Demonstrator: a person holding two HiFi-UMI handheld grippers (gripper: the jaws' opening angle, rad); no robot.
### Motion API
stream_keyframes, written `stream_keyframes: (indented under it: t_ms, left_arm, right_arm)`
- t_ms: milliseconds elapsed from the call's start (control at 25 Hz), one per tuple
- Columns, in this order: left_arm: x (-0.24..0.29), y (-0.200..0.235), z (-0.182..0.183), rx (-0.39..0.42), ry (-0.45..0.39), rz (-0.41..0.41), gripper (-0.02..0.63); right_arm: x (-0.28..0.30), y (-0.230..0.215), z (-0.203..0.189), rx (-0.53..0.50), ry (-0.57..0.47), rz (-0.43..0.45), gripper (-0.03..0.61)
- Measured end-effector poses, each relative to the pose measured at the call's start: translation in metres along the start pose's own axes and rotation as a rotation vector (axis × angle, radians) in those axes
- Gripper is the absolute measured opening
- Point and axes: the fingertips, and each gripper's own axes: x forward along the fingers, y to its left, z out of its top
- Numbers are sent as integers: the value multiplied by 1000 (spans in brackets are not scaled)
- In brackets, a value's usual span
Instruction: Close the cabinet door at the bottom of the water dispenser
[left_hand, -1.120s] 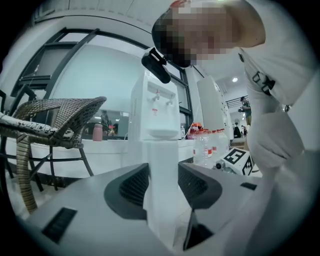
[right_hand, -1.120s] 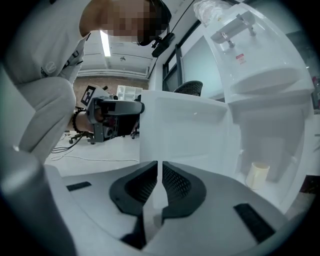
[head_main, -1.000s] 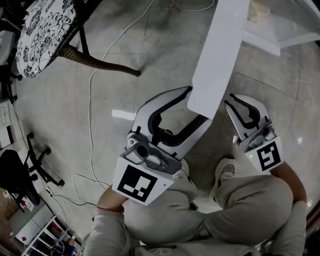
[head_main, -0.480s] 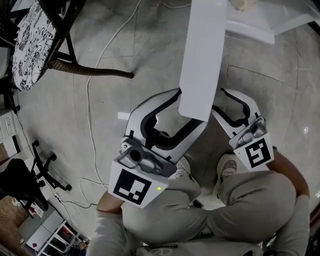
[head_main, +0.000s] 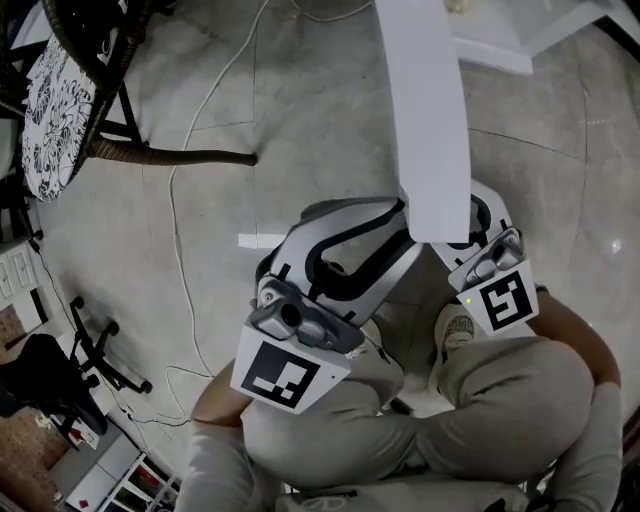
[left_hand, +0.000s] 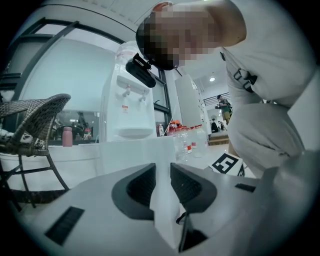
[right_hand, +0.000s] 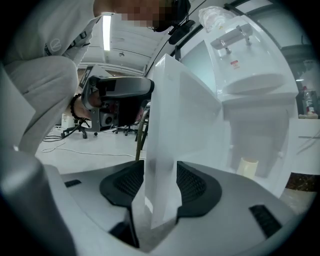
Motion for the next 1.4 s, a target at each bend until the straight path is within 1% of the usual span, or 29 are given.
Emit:
stream_keyframes:
  t_ms: [200, 520, 600, 720, 1040, 1200, 1400]
  left_arm:
    - [16, -14, 4, 18, -17, -64, 97]
    - [39, -29, 8, 38, -31, -140, 97]
    - [44, -36, 5, 38, -27, -166, 97]
    - [47, -42, 3, 25, -24, -195, 97]
    - [53, -36, -2, -5, -28, -189, 91]
    - [56, -37, -5, 0, -27, -191, 91]
    - [60, -36, -7, 3, -28, -191, 87]
  right_arm:
    - [-10, -11, -1, -5, -7, -50, 195]
    - [-32, -31, -7, 2, -2, -112, 195]
    - [-39, -37, -8, 15, -14, -141, 195]
    - [-46, -45, -7, 6, -25, -170, 193]
    - [-68, -66, -14, 1, -18, -258, 179]
    - [-82, -84, -19, 9, -22, -319, 174]
    - [-92, -103, -21, 1, -23, -371, 175]
